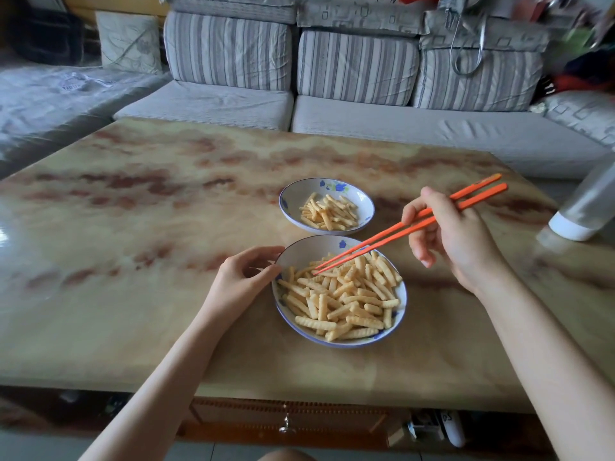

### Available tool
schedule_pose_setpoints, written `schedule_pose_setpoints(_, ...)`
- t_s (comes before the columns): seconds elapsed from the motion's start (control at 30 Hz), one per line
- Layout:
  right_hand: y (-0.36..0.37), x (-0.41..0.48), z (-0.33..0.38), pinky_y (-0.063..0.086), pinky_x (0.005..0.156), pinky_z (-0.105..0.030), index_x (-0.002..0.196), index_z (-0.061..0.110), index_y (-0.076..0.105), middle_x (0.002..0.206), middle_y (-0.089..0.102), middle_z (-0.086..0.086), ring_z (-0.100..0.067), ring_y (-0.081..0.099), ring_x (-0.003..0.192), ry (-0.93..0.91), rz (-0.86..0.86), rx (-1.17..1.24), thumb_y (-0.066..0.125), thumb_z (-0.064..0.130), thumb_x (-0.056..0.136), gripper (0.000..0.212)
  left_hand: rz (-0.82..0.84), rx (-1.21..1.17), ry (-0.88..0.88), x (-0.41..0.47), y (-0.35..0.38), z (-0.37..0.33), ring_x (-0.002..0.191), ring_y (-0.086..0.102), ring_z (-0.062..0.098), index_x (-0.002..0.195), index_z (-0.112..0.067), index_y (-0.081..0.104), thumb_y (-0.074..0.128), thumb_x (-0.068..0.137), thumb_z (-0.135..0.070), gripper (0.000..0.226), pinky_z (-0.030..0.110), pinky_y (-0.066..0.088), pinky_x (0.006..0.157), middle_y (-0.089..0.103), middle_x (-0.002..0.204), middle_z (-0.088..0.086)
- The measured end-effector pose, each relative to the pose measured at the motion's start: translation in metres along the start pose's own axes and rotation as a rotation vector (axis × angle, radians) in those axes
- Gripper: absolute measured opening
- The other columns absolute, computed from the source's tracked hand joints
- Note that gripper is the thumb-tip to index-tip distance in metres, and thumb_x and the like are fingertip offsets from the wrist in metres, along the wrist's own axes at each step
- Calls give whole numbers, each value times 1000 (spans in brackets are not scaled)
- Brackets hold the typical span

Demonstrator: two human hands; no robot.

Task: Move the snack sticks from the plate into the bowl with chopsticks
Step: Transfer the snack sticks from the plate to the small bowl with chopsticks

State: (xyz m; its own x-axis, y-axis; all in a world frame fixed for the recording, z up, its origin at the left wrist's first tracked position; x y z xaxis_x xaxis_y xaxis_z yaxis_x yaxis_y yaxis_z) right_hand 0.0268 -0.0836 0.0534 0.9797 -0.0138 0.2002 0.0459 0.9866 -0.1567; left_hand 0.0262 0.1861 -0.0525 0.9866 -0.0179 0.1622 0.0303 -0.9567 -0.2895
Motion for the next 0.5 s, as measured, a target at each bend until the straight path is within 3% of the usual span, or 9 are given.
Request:
schedule_pose_setpoints(0.27,-3,2,-12,29,35,-19,71,5,55,39,49,-9,-21,36,32,91,-15,0,31,26,103,45,4,1,12,0,0,-1,94,69,10,99,-38,72,61,70,-34,32,26,53,88,74,97,-13)
schedule_pose_setpoints(0.5,-9,3,-16,28,35,-19,68,6,54,37,48,-9,-20,36,30,101,-121,48,32,25,102,45,0,-11,11,0,-1,0,94,69,12,101,-34,72,62,71,-31,32,24,54,88,74,97,-11)
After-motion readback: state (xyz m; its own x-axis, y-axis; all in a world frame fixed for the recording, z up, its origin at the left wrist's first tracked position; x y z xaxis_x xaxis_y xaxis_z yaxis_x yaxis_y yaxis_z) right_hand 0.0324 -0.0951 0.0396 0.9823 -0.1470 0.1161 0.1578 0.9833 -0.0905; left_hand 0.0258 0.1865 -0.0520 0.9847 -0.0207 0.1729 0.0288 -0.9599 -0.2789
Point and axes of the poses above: each hand's wrist, its own x-axis towards the middle knuckle, its own y-axis out of the palm, z = x × y, the point moved 7 cm from there along x, towards the middle knuckle
